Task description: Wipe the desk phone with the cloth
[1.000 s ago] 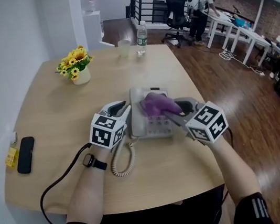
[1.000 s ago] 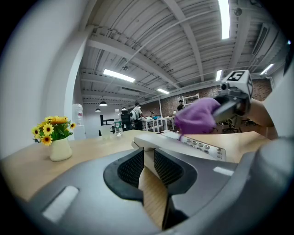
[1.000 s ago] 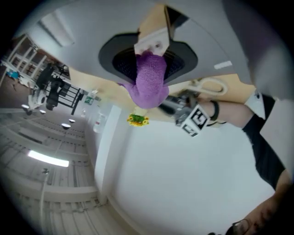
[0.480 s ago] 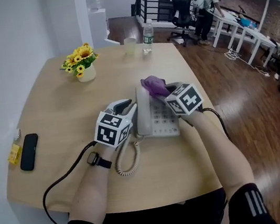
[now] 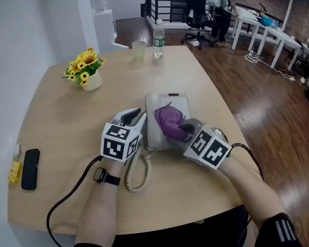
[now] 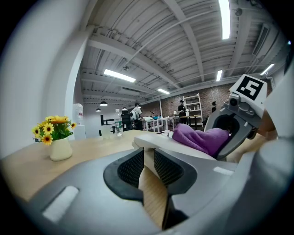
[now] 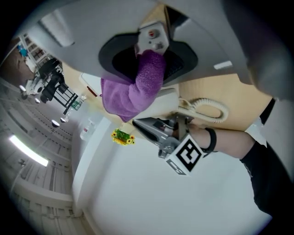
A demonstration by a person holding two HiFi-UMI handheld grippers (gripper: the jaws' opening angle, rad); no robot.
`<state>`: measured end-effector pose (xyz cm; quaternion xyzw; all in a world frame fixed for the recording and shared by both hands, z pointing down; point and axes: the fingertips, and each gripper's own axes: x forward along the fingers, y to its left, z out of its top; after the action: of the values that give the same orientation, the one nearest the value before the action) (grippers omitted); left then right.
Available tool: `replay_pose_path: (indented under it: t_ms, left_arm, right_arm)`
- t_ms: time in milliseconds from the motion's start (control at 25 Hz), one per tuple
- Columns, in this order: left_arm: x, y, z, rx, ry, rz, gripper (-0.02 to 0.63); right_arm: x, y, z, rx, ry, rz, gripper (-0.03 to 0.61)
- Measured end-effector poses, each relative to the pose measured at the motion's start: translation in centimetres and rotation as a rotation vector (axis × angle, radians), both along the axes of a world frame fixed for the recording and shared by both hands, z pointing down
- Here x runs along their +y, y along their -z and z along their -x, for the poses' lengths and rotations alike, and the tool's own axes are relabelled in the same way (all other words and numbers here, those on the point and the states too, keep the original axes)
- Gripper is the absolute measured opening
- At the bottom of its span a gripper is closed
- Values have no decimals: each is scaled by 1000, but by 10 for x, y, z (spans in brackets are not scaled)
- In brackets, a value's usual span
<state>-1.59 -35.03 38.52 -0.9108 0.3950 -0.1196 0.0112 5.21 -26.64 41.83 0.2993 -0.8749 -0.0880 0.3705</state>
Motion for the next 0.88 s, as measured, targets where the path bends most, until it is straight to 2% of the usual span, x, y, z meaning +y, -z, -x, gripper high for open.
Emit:
replay_pose_path:
  t_ms: [200,360,560,640,760,880]
  left_arm:
    - [-1,0,0,-2,-1,-1,63]
    - [1,0,-1,-1,-2,-1,63]
    - [0,1,0,-3,-3,-2,63]
    - [0,1,1,-3,-1,-3,63]
    - [0,-1,0,-1,-2,-2,63]
    - [0,-1,-1,-2,-3,-2,63]
  right_arm:
    - [39,-11,0,-10,55,19,120]
    - [66,-13,-3,-17,114,90,120]
    - [65,19,6,-137,157,-30,120]
    - [58,12,11,-115,171,-43,120]
    - [48,-9,11,-23,164,-45,120]
    - [46,-12,3,-13,156,-40,120]
